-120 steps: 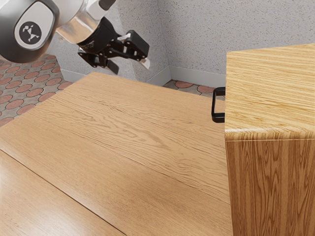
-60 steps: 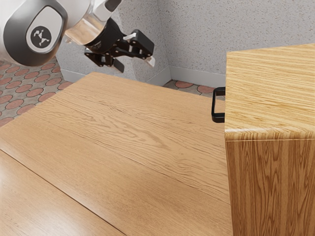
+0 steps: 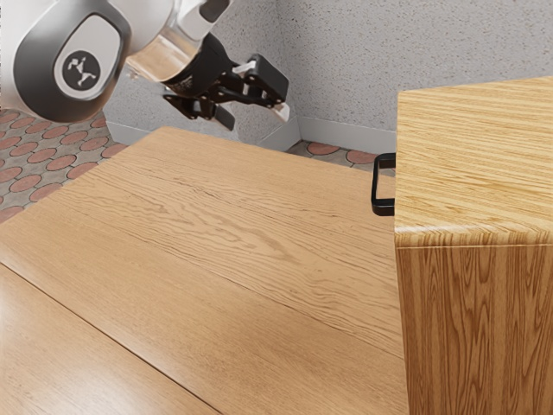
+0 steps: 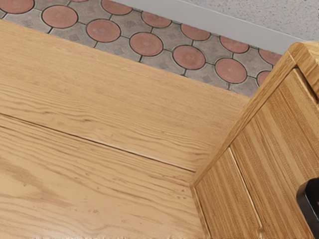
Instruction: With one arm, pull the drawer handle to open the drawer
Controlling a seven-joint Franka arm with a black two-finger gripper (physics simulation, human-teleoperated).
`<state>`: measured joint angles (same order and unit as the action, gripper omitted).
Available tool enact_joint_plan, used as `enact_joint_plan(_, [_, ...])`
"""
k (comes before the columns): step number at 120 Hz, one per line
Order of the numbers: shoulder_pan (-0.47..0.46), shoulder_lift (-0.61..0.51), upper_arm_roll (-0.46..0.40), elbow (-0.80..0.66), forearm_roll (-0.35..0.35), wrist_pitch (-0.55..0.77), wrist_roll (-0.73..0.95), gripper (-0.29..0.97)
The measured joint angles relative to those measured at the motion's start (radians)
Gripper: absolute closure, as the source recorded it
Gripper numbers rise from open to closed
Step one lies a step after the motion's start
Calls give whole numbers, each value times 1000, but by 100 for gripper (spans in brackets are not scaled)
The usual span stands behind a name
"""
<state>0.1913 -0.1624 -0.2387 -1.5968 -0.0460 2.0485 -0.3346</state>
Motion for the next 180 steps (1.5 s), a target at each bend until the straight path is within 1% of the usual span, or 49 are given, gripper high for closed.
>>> enact_joint_plan(24, [-16, -4, -2, -6, 0, -3, -1, 4])
enact_joint_plan(58, [-15, -16, 1, -8, 0, -4, -2, 4])
enact_joint_plan(68, [-11, -2, 5, -8, 0, -3, -5, 9])
enact_joint_plan(88, [-8, 15, 8, -7, 3, -1, -15, 23])
enact_joint_plan(105, [-7, 20, 9, -2, 5, 1, -21, 29])
enact_joint_plan(128, [1, 30, 10, 1, 6, 3, -28, 32])
enact_joint_plan(166, [2, 37, 11, 0, 5, 3, -37, 33])
enact_joint_plan(180, [5, 36, 32, -2, 5, 3, -39, 33])
